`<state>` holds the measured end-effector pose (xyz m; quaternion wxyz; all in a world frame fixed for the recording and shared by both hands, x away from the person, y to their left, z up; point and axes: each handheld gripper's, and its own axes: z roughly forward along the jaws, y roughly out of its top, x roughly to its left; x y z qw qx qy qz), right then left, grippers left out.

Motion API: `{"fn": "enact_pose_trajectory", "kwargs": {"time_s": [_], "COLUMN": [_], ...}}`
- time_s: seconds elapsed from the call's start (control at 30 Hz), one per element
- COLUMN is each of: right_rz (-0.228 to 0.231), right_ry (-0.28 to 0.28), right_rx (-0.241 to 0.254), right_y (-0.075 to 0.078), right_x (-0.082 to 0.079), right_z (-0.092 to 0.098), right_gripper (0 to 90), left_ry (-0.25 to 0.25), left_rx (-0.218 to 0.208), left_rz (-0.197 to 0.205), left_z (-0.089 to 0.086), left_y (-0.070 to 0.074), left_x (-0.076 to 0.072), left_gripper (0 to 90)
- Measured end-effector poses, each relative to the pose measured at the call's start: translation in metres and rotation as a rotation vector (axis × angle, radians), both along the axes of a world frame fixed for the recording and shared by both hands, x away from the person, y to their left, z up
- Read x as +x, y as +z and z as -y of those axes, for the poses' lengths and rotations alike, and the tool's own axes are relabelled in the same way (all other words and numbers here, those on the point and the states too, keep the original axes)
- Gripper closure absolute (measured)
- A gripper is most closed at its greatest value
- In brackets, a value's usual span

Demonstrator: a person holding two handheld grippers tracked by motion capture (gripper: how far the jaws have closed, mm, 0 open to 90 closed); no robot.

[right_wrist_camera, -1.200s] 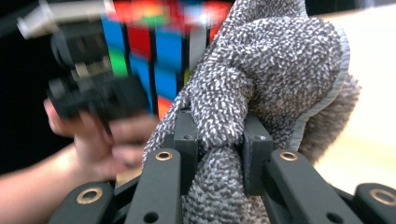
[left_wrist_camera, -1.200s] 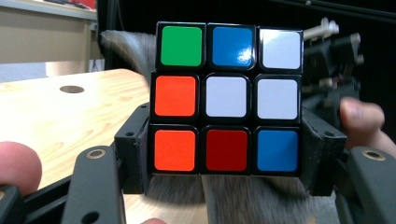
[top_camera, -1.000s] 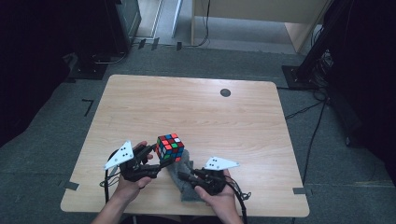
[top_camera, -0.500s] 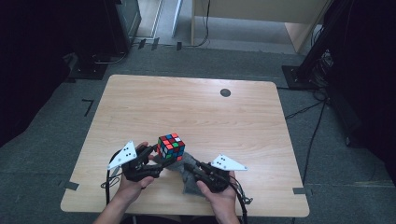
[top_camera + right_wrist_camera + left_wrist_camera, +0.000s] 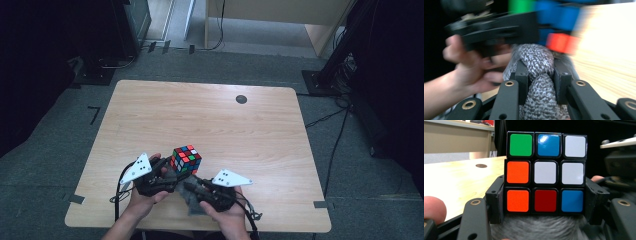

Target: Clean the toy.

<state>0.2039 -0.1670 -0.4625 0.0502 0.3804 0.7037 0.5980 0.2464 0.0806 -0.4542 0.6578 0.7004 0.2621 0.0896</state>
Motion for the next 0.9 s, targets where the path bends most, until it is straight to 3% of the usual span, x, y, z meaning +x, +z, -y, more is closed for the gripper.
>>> {"fn": "enact_pose_trajectory", "kwargs": {"time_s": [0.07,0.13,0.2,0.27,0.3,0.43,0.5,0.67,0.8,0.9], "right_rz": [-0.023,-0.023,-0.027,-0.024,-0.031,-0.022,-0.008,-0.033,-0.039,-0.042], "right_ry": [-0.073,-0.134,-0.156,-0.12,-0.074,0.045,0.054,-0.06,-0.208,-0.158], "right_rx": [0.004,0.0,0.015,0.008,0.004,-0.004,0.011,0.051,0.05,0.026], "right_y": [-0.003,-0.005,-0.006,-0.006,-0.007,-0.008,-0.005,-0.002,-0.008,-0.01], "right_x": [0.005,0.007,0.008,0.006,0.003,-0.006,-0.007,0.002,0.007,0.006], "right_z": [0.016,0.025,0.028,0.021,0.013,-0.015,-0.018,0.008,0.032,0.025], "right_gripper": [71.5,71.4,71.3,70.8,70.5,70.3,70.4,70.8,71.1,70.9], "left_ry": [0.005,0.013,0.014,0.007,0.004,-0.009,-0.012,0.002,0.012,0.007], "left_rx": [-0.019,-0.012,-0.02,-0.03,-0.029,-0.003,0.003,-0.029,-0.043,-0.053], "left_rz": [-0.004,-0.001,-0.006,-0.013,-0.014,-0.011,-0.009,-0.005,-0.011,-0.02], "left_z": [-0.004,-0.006,-0.007,-0.004,-0.003,0.003,0.004,-0.001,-0.007,-0.005], "left_y": [0.001,0.002,0.002,0.002,0.001,-0.001,-0.002,0.001,0.003,0.002], "left_x": [0.002,0.003,0.003,0.004,0.003,0.001,0.0,0.001,0.003,0.004], "left_gripper": [34.1,34.1,34.1,34.1,34.1,34.1,34.0,34.1,34.1,34.1]}}
